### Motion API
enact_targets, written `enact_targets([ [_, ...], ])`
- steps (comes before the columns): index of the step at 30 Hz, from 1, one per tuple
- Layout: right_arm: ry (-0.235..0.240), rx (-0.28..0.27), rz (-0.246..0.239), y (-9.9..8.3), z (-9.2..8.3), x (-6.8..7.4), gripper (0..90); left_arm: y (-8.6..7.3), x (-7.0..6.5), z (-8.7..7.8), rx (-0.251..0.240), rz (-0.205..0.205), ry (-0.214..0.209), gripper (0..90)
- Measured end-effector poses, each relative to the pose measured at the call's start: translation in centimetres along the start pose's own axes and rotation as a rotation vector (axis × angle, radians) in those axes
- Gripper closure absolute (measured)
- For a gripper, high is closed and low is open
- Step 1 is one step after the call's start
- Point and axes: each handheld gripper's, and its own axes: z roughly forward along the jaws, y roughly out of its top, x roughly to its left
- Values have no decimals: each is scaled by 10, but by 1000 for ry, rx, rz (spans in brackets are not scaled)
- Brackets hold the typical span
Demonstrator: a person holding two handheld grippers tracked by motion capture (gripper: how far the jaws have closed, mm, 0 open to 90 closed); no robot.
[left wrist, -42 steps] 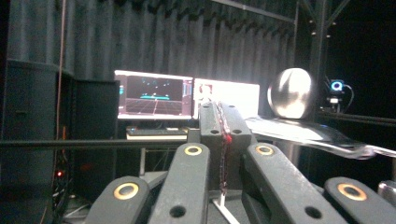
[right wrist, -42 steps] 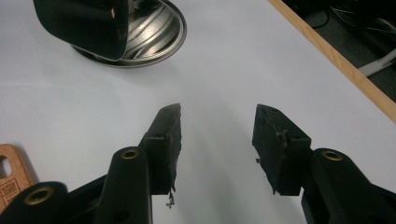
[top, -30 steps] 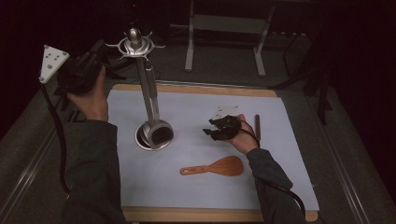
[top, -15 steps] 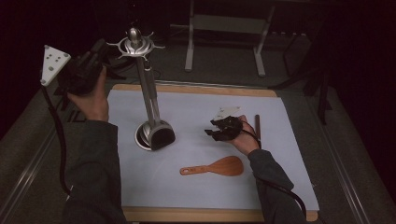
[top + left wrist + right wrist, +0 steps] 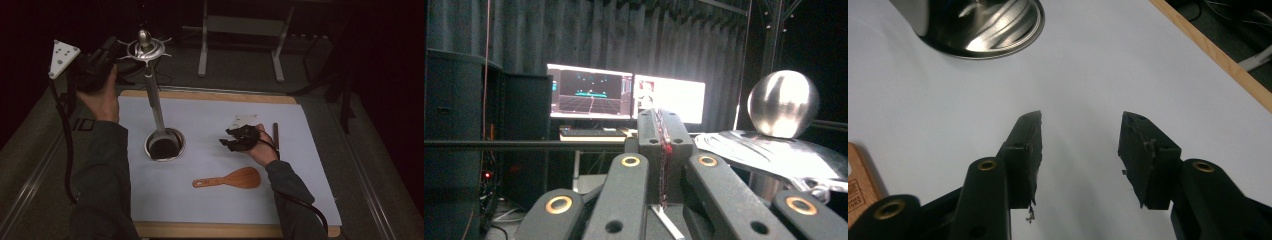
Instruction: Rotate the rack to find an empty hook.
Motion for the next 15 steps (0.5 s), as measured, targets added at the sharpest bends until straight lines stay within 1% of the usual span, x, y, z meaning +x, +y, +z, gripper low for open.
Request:
enact_targets([
  [11,-1,3,4,-2,1,-1,516,-2,3,11,13,-41,-20,899],
  [15,-2,2,5,-3,0,-1,516,-3,3,12,18,-43,-24,898],
])
